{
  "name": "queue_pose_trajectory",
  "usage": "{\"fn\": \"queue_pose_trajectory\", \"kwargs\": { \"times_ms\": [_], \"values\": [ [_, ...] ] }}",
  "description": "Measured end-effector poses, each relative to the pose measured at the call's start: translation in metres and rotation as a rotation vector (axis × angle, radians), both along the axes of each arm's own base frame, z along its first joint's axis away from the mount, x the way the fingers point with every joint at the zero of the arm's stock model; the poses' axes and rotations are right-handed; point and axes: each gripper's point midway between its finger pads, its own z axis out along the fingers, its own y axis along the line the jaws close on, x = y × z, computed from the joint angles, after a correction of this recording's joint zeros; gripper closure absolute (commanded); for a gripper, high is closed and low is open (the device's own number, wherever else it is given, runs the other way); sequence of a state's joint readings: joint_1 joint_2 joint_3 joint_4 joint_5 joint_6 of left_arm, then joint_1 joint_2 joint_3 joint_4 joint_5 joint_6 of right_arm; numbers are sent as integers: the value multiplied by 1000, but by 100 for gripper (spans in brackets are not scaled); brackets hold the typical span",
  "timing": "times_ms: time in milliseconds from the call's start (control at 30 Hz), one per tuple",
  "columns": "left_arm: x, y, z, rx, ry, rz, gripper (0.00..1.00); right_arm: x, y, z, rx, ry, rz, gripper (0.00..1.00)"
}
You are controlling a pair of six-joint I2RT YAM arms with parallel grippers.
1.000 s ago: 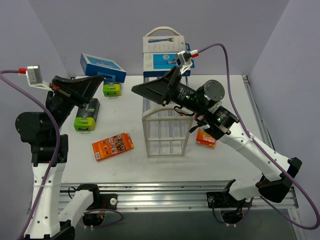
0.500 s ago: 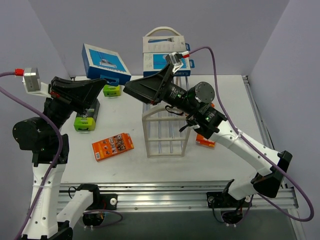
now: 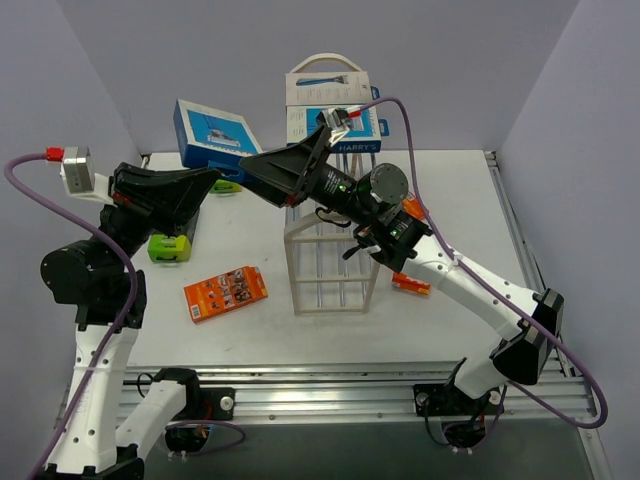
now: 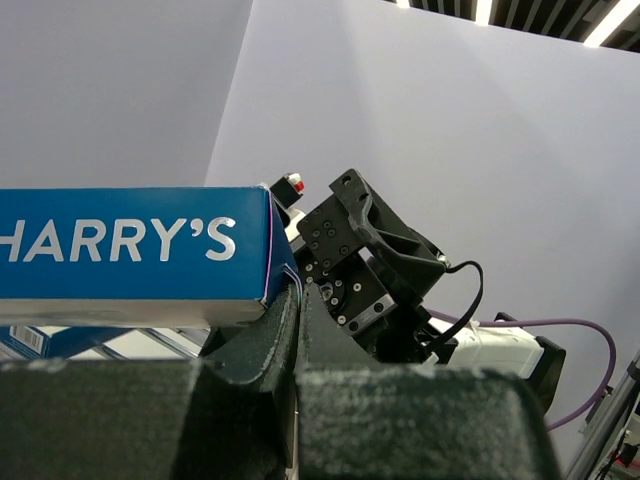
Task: Place and organize the shaving razors onto the shelf
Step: Pass the shaving razor from the left arm to the right
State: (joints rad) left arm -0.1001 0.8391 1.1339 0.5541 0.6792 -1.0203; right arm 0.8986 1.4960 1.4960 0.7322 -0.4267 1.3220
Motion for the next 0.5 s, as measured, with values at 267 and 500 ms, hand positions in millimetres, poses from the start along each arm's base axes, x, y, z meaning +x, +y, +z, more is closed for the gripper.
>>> {"fn": "queue_pose_trajectory", "kwargs": {
  "times_ms": [267, 500],
  "values": [
    [-5, -5, -7, 11, -9, -32, 98, 3, 3, -2, 3, 11, 4, 0],
    [-9, -5, -23, 14, 0, -28, 98, 6, 4, -5, -6, 23, -9, 3]
  ]
}}
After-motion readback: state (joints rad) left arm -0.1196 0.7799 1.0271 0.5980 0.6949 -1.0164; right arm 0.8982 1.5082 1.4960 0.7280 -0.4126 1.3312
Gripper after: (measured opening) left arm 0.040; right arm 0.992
